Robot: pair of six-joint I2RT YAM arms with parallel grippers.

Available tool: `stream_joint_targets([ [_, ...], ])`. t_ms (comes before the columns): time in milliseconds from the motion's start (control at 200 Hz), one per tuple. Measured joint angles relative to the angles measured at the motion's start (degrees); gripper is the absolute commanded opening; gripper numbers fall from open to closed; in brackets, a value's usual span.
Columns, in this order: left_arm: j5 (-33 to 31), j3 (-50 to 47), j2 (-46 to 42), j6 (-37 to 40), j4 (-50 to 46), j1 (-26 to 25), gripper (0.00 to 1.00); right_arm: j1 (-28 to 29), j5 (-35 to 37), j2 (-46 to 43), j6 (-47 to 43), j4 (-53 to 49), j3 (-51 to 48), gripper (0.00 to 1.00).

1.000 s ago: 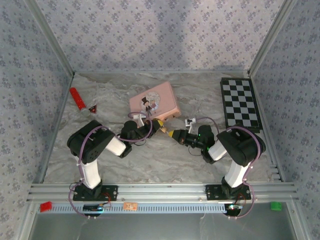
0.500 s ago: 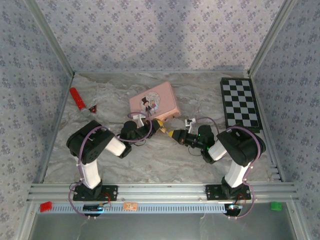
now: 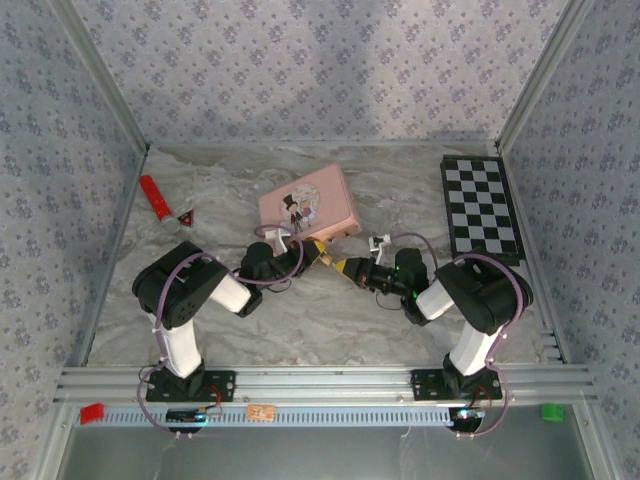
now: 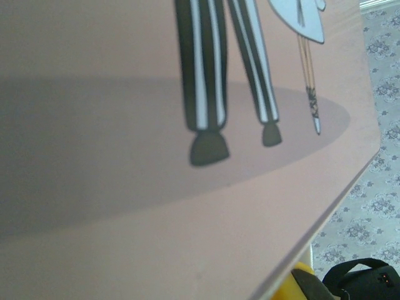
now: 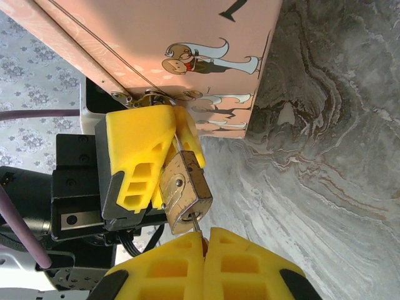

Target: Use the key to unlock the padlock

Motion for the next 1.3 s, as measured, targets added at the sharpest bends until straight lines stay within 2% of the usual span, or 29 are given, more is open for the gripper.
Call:
stream_joint_targets([
  [530,-0.2,0.0,0.0,-0.8,0.3,0.0,0.01,1.3,1.5,0.6,0.4,-0.8,1.7,0.00],
  [964,-0.1,0.1,0.0,0.3,-0.4,-0.1,0.17,2.1,2.7,0.8,0.4,-0.8,1.4,0.00],
  [1299,-0.7,1.7,-0.1,3.8,-5.1,-1.2,0.17,2.7,5.4,2.0,0.4,2.1,-0.9,0.00],
])
